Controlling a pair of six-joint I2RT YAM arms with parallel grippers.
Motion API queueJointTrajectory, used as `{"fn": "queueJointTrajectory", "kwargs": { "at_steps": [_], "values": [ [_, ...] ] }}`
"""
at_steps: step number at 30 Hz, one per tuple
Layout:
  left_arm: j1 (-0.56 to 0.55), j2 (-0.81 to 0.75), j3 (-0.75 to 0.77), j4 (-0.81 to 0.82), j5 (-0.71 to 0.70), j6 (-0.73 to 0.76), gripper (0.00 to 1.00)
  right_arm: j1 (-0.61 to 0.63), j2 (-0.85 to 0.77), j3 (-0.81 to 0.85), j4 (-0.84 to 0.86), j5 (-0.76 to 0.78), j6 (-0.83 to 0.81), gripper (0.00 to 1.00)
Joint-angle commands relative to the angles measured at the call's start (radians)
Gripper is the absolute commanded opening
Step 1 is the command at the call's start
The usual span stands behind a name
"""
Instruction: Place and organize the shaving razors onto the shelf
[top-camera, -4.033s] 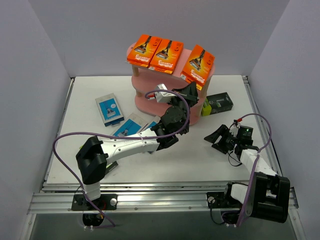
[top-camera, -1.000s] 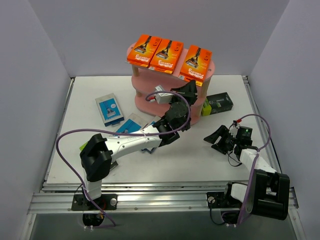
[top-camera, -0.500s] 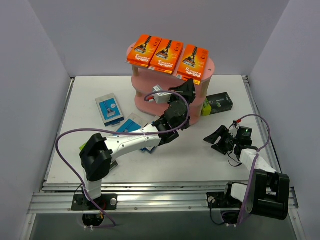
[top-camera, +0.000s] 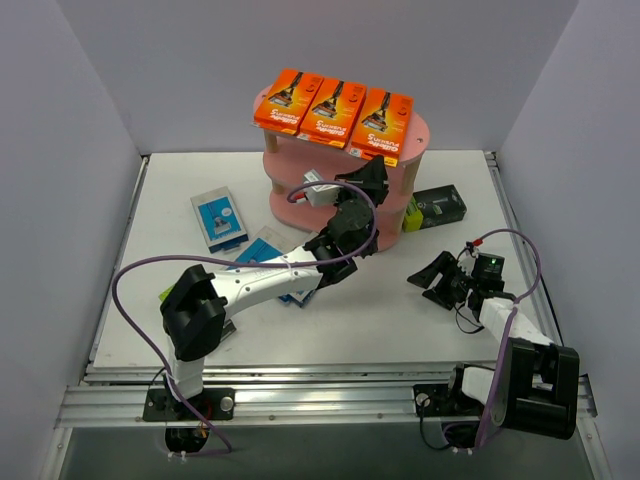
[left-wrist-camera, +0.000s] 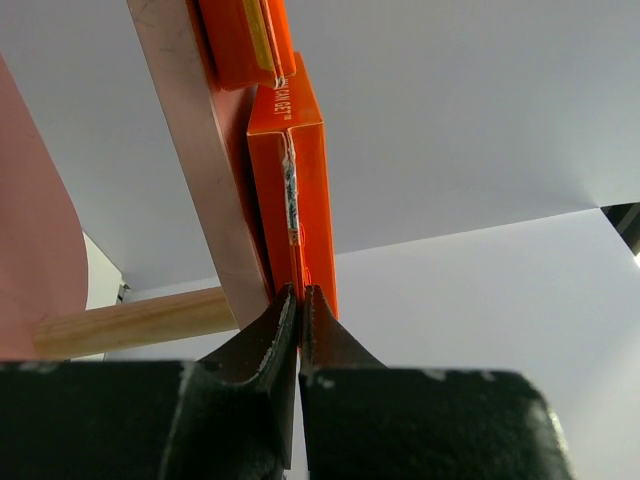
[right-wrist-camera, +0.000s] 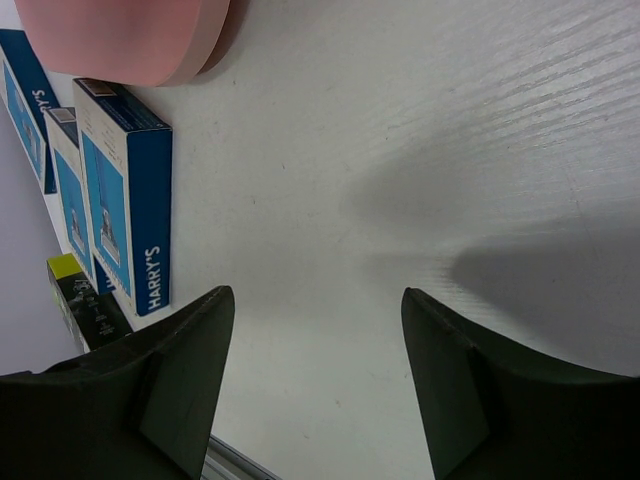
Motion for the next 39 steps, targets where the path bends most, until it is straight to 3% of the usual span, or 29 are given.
{"fn": "queueJointTrajectory", "kwargs": {
  "at_steps": [1,31,39],
  "values": [
    [0.008,0.014,0.038,-0.016,-0.008,-0.022,0.02,0.008,0.006,-0.004,0.023,-0.016,-0.004,0.64],
    [0.039,0.028,0.009,0.01,0.048,-0.061,0.02,0.008,0.015,-0.002,0.027,-0.013,-0.002,0.64],
    [0.042,0.018,-0.01,0.018,0.051,-0.058,0.2,0.008,0.014,-0.004,0.027,-0.012,-0.004,0.64]
  ]
}}
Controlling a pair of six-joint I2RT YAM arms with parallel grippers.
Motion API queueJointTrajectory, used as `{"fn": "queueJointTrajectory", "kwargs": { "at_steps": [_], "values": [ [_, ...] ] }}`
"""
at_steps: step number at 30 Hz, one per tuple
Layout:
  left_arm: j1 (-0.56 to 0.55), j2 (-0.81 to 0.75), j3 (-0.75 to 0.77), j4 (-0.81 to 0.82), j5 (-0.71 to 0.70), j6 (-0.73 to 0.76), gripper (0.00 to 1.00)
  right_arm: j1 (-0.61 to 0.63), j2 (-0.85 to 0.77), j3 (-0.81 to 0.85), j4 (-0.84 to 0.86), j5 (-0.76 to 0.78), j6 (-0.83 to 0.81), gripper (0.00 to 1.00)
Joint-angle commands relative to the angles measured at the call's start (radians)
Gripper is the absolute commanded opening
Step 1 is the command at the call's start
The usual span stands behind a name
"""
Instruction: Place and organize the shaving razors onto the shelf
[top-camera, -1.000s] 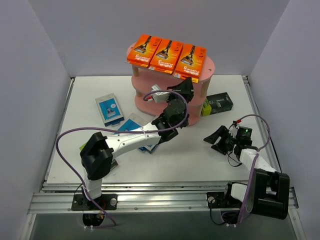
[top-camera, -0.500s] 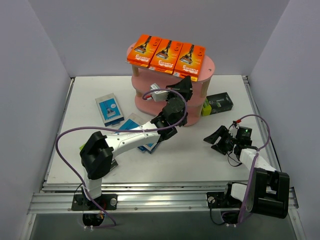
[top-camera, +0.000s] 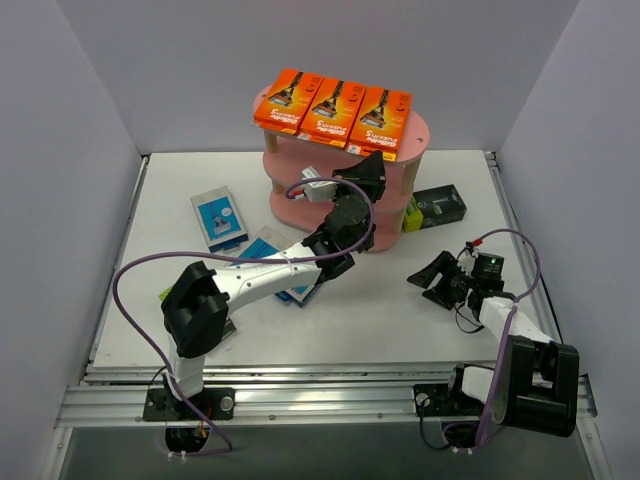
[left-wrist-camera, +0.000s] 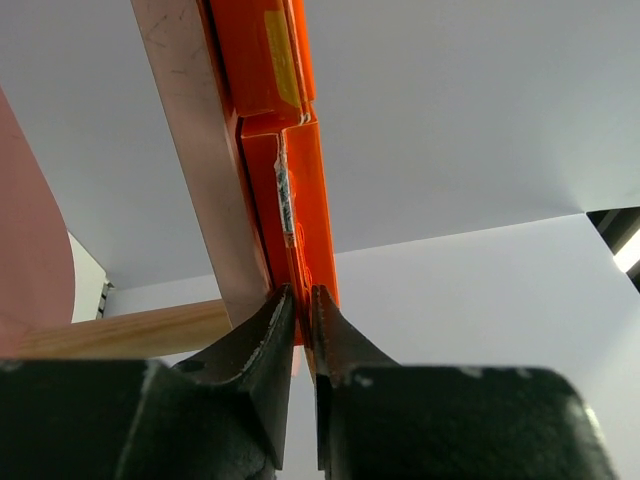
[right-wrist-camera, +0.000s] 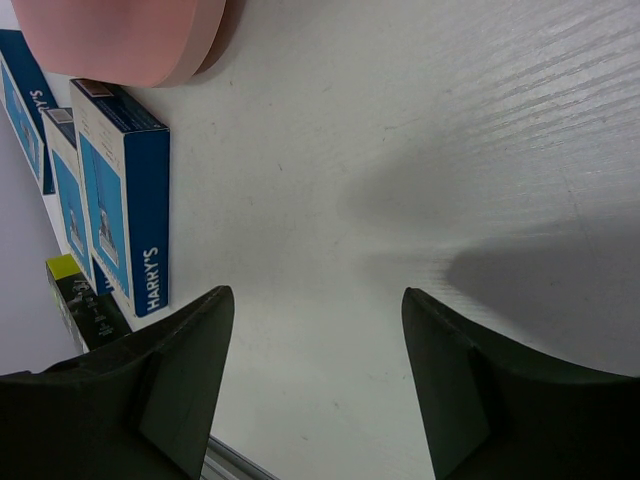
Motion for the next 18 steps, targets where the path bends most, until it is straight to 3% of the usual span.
{"fn": "queueJointTrajectory", "kwargs": {
  "at_steps": [1,18],
  "values": [
    [0.007,-0.001,-0.006,0.002,-0.001,-0.002,0.22,0.008,0.003,-0.004,0.02,-0.012,-0.004,0.64],
    [0.018,-0.01,-0.026,0.064,0.043,0.051,0.35,0.008,-0.001,-0.004,0.02,-0.01,-0.004,0.64]
  ]
}}
